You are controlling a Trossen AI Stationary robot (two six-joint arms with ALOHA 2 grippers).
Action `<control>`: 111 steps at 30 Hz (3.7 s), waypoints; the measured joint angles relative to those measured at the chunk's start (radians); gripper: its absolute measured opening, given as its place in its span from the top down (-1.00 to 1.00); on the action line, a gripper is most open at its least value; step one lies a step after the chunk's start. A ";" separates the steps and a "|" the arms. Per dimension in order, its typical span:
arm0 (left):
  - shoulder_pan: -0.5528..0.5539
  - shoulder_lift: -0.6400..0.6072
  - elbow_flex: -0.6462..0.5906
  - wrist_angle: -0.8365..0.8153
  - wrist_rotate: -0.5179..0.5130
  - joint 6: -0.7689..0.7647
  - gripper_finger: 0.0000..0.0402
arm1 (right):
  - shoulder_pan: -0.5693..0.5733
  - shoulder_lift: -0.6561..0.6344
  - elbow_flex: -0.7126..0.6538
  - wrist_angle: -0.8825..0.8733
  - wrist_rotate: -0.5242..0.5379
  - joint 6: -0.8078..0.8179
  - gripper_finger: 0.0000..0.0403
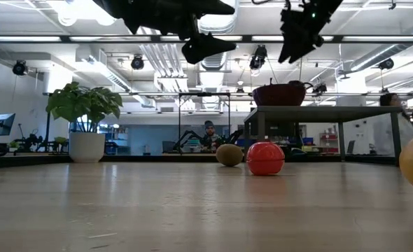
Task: Pick & Place Fruit
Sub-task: Put the kiwi into the violet strainer bowl on the shelf
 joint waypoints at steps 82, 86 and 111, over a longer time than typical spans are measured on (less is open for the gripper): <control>0.127 0.597 0.392 -0.461 -0.346 0.775 -0.72 | 0.332 -0.184 0.044 -0.164 -0.057 0.044 0.66; 0.121 0.597 0.392 -0.464 -0.350 0.729 -0.58 | 0.332 -0.160 0.044 -0.164 -0.057 0.044 0.59; 0.101 0.490 0.391 -0.872 -0.481 0.430 -0.06 | 0.332 0.132 0.044 -0.161 -0.058 0.044 0.22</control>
